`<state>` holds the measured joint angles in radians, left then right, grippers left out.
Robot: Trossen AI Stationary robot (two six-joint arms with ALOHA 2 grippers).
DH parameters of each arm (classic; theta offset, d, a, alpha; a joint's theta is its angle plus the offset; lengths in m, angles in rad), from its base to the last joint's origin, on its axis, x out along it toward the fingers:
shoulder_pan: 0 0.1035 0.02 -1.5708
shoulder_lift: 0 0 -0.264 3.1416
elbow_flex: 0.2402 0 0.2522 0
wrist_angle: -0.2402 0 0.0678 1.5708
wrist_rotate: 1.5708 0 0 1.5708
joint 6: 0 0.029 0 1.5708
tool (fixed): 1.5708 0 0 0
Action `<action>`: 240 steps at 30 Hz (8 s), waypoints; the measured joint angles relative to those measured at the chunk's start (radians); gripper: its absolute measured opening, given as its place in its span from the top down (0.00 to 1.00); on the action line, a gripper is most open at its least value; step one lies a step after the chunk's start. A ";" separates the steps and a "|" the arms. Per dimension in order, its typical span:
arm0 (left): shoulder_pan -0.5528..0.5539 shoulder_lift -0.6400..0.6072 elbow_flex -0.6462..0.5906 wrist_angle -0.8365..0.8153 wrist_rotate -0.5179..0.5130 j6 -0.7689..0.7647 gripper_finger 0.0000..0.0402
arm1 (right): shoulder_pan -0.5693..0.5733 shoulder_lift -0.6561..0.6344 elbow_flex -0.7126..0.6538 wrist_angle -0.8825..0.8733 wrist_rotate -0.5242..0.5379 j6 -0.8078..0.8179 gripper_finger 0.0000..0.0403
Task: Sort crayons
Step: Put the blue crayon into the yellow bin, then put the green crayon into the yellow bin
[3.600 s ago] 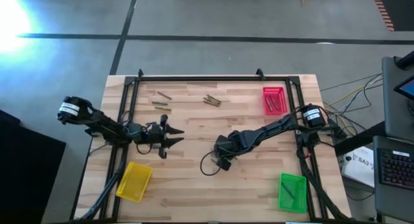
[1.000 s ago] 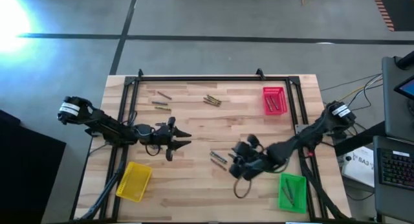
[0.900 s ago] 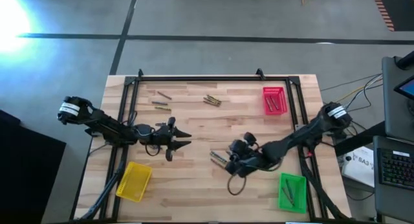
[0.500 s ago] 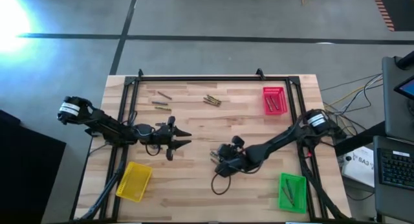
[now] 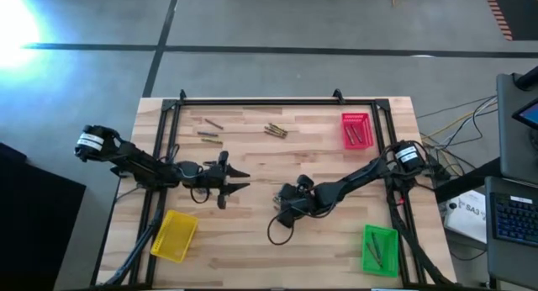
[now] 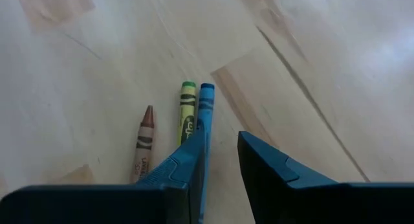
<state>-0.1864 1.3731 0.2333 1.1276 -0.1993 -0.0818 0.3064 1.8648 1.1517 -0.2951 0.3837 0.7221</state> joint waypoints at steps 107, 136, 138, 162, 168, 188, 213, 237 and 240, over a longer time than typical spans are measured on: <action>0.000 -0.658 0.000 -1.088 -0.272 -0.254 0.71 | -0.145 0.517 0.836 0.299 -0.566 -0.611 0.97; -0.110 -0.617 -0.171 -0.367 -0.128 -0.032 0.67 | -0.157 -0.006 -0.101 1.206 -0.064 -0.614 0.97; -0.110 -0.581 -0.141 -0.366 -0.117 -0.014 0.65 | -0.159 -0.002 -0.101 1.210 -0.085 -0.620 0.97; -0.111 -0.276 0.054 -0.353 -0.131 0.051 0.63 | -0.152 0.002 -0.087 1.127 -0.105 -0.643 0.97; -0.111 -0.279 0.052 -0.370 -0.131 0.055 0.69 | -0.152 0.002 -0.088 1.113 -0.106 -0.644 0.97; -0.112 -0.295 0.058 -0.483 -0.110 0.100 0.97 | -0.152 -0.002 -0.088 1.054 -0.178 -0.599 0.91; -0.484 -0.296 0.644 -1.957 0.338 -0.620 0.97 | -0.163 -0.293 -0.090 0.345 0.114 -0.416 0.64; -0.539 -0.310 0.521 -1.961 0.238 -0.656 0.60 | -0.163 -0.179 -0.091 0.306 -0.022 -0.244 0.63; -0.539 -0.311 0.605 -2.039 0.039 -0.597 0.58 | -0.163 -0.104 -0.057 0.338 -0.126 -0.210 0.63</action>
<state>-0.7254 1.0620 0.8386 -0.9118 -0.1604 -0.6783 0.1436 1.7606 1.0950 0.0431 0.2573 0.5118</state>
